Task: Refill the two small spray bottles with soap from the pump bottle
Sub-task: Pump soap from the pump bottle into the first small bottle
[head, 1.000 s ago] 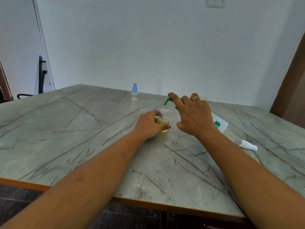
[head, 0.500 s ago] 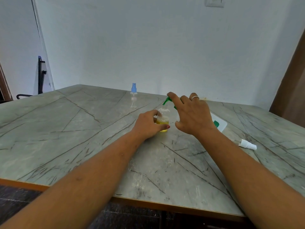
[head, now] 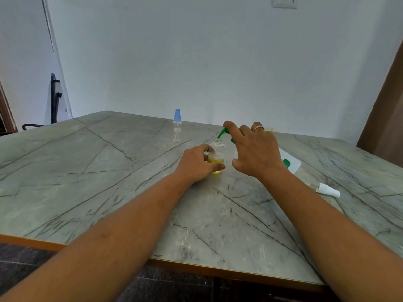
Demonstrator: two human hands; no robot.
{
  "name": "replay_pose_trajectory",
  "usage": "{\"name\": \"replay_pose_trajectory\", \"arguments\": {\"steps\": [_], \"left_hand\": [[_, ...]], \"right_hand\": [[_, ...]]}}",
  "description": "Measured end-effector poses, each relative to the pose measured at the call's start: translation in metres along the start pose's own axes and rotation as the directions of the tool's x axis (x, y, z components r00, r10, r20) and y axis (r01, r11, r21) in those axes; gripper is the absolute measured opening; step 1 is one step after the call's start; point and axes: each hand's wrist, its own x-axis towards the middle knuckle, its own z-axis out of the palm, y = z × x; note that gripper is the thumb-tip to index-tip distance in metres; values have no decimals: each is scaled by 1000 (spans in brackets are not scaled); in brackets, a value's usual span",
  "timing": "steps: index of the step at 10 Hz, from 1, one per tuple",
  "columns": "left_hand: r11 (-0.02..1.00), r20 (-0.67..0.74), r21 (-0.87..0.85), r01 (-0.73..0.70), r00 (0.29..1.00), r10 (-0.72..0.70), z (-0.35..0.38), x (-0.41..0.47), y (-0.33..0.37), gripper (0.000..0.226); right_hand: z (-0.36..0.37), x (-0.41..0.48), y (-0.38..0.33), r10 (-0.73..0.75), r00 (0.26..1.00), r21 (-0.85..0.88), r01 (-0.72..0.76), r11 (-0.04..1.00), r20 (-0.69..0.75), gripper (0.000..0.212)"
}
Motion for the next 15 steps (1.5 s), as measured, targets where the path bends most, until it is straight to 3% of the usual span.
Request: {"name": "replay_pose_trajectory", "arguments": {"steps": [6,13,15], "left_hand": [[1000,-3,20,-5,1000,5,1,0,0,62],[999,-7,3,35,999,-35,0,-1,3,65],[999,-7,29,31,999,-31,1,-1,3,66]], "right_hand": [[5,0,0,-12,1000,-32,11,999,-25,87],[-4,-1,-5,-40,996,-207,22,978,-83,92],[-8,-2,-3,-44,996,-242,24,970,-77,84]]}}
